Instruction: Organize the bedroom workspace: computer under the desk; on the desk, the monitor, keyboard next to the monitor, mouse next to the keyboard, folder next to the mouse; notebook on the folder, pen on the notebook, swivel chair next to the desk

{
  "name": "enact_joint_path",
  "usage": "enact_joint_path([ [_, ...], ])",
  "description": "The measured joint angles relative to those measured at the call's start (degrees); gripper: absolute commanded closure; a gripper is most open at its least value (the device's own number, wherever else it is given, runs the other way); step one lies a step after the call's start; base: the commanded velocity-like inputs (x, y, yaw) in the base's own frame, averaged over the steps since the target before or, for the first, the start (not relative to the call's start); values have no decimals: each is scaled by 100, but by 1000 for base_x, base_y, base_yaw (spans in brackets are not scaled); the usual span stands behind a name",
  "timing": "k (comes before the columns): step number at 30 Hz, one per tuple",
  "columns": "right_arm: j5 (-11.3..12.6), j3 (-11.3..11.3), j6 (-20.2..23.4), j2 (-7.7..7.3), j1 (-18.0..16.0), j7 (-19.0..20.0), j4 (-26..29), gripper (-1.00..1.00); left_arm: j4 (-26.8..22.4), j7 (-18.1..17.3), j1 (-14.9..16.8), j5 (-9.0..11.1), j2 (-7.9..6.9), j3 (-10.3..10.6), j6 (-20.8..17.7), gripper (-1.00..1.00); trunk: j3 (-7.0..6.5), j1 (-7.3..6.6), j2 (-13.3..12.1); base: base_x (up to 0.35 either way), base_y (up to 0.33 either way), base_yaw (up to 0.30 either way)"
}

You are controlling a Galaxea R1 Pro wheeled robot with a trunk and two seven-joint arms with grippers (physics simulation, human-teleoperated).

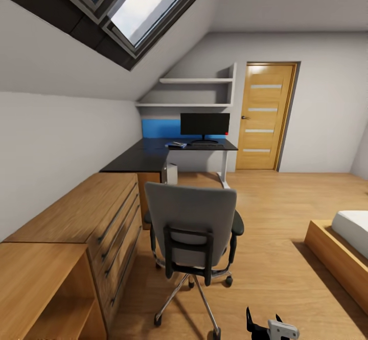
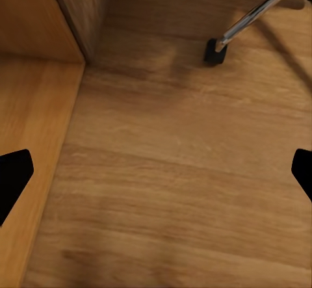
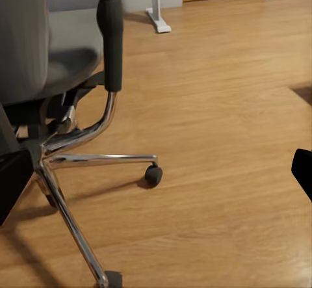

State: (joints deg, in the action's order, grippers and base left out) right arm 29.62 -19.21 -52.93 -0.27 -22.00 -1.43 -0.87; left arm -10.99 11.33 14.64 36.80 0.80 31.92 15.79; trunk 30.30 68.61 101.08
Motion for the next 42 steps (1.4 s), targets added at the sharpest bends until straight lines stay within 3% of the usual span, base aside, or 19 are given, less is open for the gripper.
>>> enact_joint_path([
  [11,6,1,0,-1,0,0,0,-100,0,0,0,0,-3,-5,3,-100,153,242,441,0,0,-132],
  [27,11,16,-1,-8,-1,4,24,-100,-181,16,0,-17,-12,-14,-10,-100,433,593,1083,0,0,-11],
  [33,-1,8,5,-3,-18,-1,172,-100,-630,28,7,-27,-4,-20,-440,-100,541,725,1324,0,0,0],
  [37,3,6,288,1,-33,-9,508,-100,-910,35,158,-37,-5,-38,-862,-100,612,813,1484,0,0,0],
  [42,27,8,1365,-4,-165,-229,1019,-100,-1037,60,586,-43,21,-47,-1230,-100,702,923,1685,0,0,0],
])
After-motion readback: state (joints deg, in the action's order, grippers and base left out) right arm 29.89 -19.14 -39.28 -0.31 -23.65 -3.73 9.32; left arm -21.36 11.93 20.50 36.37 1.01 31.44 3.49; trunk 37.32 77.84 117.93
